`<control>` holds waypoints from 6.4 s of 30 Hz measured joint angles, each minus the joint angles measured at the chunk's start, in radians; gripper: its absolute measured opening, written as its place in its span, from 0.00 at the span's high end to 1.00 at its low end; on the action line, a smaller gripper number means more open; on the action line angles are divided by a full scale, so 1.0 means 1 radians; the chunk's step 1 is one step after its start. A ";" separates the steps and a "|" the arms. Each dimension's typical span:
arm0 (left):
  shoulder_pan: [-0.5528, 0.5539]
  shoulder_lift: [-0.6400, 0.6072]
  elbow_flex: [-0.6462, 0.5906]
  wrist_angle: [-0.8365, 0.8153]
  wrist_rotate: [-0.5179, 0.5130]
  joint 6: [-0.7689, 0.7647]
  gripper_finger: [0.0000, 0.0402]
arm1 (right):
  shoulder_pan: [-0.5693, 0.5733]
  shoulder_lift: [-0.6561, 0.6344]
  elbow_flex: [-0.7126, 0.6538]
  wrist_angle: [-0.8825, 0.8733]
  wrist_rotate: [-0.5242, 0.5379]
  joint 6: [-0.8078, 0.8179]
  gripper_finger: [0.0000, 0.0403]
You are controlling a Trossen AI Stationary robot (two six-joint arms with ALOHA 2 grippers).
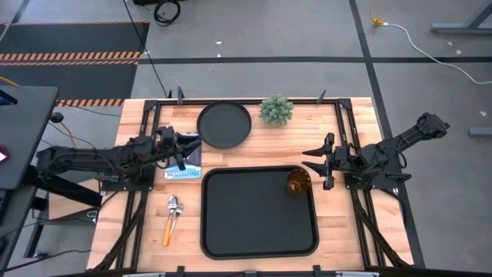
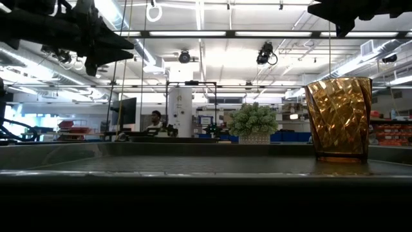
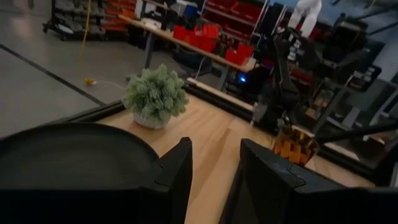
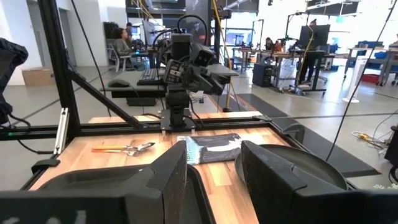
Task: Pick and place plate/cup/fork/spoon on tray
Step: Put the black plate on the black tray
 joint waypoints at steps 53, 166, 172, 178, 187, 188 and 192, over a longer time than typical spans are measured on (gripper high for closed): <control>0.029 0.624 0.290 -0.004 0.076 0.056 0.65 | 0.000 0.000 0.001 0.000 -0.019 0.010 0.60; 0.076 1.102 0.506 -0.516 -0.292 0.918 0.65 | -0.021 0.005 0.001 0.045 -0.072 -0.021 0.60; 0.080 1.136 0.506 -0.510 -0.304 0.924 0.70 | -0.021 0.005 0.001 0.045 -0.072 -0.020 0.60; 0.080 1.164 0.507 -0.494 -0.310 0.950 0.87 | -0.021 0.005 0.001 0.045 -0.072 -0.012 0.60; 0.074 1.171 0.512 -0.486 -0.318 0.976 0.98 | -0.022 0.005 0.001 0.045 -0.072 -0.011 0.60; 0.069 1.171 0.518 -0.493 -0.326 0.984 0.98 | -0.022 0.005 0.001 0.045 -0.072 -0.011 0.60; 0.042 1.170 0.577 -0.594 -0.329 0.995 0.98 | -0.022 0.005 0.001 0.045 -0.072 -0.009 0.60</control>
